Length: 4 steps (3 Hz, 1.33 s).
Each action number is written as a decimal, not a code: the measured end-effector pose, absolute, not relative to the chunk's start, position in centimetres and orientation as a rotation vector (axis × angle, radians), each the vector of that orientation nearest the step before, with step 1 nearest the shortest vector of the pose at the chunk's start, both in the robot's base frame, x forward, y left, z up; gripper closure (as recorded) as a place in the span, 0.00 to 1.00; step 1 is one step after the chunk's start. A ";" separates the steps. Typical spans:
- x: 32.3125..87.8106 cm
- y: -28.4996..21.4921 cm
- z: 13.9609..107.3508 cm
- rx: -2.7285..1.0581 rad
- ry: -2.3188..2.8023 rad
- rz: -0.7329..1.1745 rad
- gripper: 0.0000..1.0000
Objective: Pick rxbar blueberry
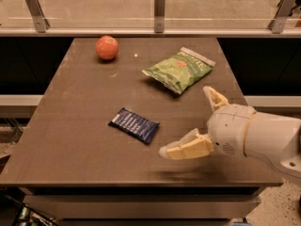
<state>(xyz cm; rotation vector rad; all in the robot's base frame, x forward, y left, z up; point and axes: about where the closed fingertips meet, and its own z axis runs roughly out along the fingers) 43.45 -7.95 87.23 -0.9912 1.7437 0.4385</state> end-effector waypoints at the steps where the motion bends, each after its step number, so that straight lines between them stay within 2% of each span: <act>1: 43.1 -6.2 85.6 -1.000 1.715 0.501 0.00; 4: 44.6 -0.4 83.5 -1.055 1.640 0.639 0.00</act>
Offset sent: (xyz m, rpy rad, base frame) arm -0.0022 0.0587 -0.0476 0.1310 0.0234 0.1317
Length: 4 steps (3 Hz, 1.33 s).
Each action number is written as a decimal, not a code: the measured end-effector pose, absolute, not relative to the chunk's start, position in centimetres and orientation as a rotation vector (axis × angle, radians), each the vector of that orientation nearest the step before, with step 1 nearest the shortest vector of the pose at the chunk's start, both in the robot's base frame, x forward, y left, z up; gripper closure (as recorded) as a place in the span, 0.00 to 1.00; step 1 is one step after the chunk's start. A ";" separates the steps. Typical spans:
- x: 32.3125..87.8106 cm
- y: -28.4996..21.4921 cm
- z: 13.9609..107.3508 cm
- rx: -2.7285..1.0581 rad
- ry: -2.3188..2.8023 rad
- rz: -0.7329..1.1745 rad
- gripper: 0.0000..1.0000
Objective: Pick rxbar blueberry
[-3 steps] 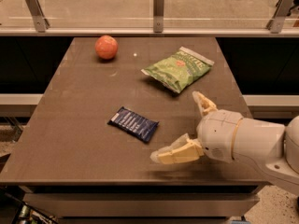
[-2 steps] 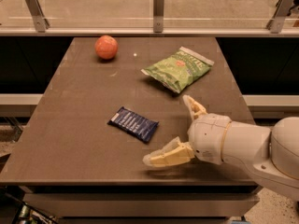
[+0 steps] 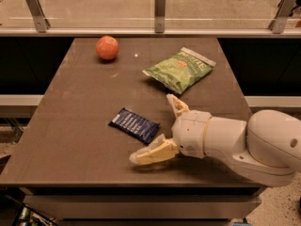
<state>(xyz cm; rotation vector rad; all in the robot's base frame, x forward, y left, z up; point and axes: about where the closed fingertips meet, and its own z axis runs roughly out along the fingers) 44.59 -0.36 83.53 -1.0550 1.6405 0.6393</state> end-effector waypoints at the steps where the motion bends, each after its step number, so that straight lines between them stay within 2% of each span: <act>1: 45.2 1.1 83.2 -1.078 1.626 0.672 0.00; 3: 45.9 3.2 81.8 -1.112 1.621 0.734 0.00; 4: 45.8 3.4 82.0 -1.117 1.617 0.733 0.17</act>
Offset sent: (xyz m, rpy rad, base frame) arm 0.0181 0.0381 -0.0233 0.0335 0.0468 0.0975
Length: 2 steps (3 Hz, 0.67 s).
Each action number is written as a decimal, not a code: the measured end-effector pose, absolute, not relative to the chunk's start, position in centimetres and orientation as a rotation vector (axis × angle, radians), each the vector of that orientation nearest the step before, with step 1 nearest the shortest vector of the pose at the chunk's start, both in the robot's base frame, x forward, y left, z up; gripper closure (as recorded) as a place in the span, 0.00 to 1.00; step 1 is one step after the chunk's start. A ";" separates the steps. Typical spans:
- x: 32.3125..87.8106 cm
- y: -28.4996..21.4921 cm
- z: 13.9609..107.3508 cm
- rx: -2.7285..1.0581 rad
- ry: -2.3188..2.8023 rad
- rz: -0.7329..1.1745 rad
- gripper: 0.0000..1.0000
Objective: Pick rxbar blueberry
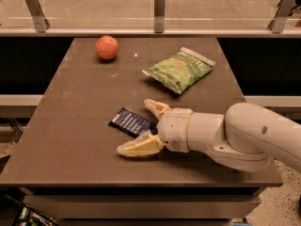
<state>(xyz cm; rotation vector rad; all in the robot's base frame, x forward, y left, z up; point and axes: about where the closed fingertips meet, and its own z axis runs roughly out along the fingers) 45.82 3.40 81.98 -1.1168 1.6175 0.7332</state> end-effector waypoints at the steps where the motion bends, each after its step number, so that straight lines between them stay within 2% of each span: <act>1: 45.7 3.6 82.1 -1.122 1.614 0.733 0.41; 2: 45.7 3.8 82.2 -1.128 1.611 0.732 0.65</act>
Offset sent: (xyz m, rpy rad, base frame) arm -0.0007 0.0019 0.0011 -0.0015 -0.0025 0.0035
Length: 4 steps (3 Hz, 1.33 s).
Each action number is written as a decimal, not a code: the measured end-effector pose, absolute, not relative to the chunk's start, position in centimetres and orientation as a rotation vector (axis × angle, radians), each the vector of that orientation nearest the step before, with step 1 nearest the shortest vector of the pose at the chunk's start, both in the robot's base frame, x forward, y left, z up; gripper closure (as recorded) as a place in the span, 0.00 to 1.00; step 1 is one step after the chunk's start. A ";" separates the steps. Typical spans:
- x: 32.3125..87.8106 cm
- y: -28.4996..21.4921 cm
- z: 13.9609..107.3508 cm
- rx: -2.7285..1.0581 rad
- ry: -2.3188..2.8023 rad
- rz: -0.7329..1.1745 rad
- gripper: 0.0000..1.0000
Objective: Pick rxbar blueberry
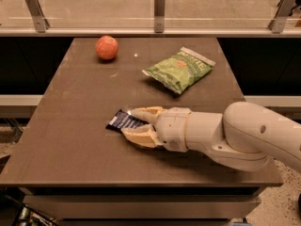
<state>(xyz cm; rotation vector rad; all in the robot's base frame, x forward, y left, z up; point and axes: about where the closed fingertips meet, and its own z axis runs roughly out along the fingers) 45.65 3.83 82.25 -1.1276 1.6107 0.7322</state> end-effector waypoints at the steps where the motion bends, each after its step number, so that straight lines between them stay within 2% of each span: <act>1: 45.6 4.0 82.4 -1.133 1.607 0.732 0.87; 2: 45.5 4.2 82.5 -1.138 1.604 0.730 1.00; 4: 45.4 4.8 84.3 -1.172 1.592 0.722 1.00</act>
Offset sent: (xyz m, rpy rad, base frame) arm -0.0007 0.0019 0.0012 -0.0015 -0.0026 0.0035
